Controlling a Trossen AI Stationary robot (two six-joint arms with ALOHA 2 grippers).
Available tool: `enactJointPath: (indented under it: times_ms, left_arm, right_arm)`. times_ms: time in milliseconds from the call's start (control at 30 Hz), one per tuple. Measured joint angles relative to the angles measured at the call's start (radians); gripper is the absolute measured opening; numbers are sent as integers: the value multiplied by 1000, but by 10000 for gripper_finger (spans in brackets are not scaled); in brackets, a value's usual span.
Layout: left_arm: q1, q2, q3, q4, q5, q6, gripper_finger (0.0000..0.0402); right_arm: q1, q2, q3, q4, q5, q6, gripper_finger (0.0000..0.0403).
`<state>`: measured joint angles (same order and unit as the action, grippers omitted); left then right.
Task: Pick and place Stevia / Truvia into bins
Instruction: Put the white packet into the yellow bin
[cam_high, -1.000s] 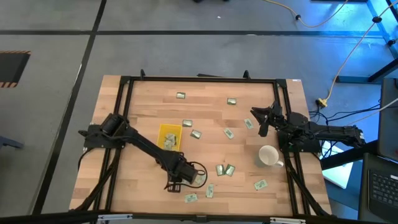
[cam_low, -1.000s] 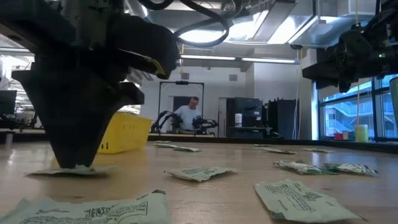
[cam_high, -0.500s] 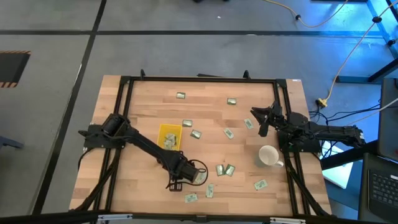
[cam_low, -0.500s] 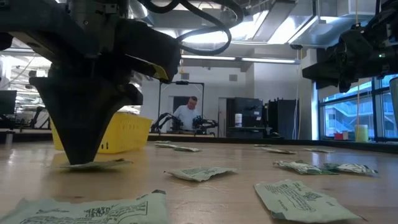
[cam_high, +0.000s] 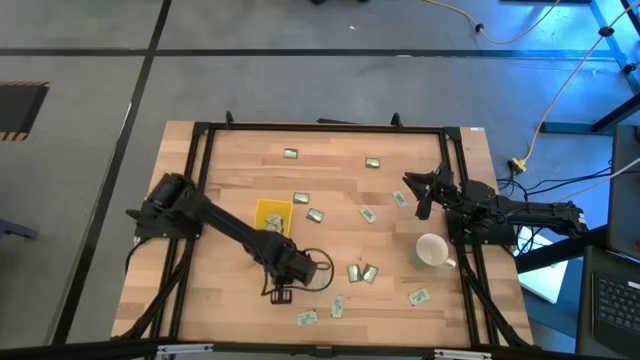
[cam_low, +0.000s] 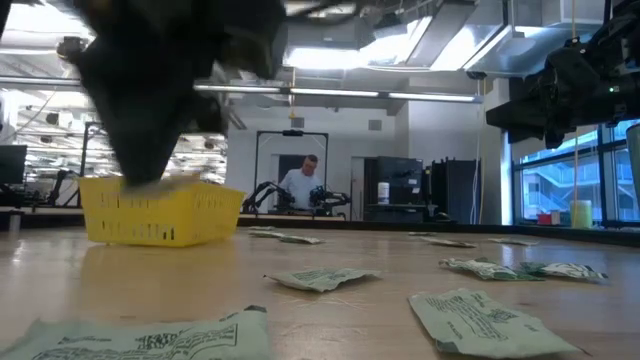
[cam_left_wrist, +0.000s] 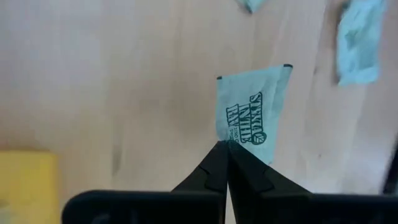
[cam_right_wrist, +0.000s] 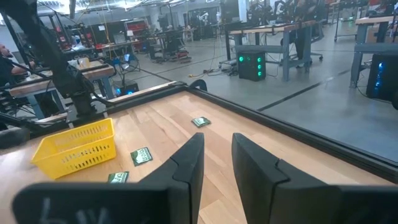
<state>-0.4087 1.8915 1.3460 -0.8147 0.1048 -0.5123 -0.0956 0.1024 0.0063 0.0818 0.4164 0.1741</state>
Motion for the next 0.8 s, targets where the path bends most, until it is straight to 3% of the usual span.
enactJointPath:
  times_ms: [167, 333, 467, 800]
  left_arm:
    - [40, -128, 0, -40, -40, -74, 2]
    - [113, -230, 1, -143, -166, -261, 2]
    - [181, -259, 2, -238, -169, -349, 3]
    - [276, -216, -20, -312, -169, -261, 2]
  right_arm:
    - [0, 0, 0, 0, 0, 0, 87]
    - [0, 0, 0, 0, 0, 0, 87]
    - [0, 0, 0, 0, 0, 3, 87]
    - [0, 0, 0, 0, 0, 5, 87]
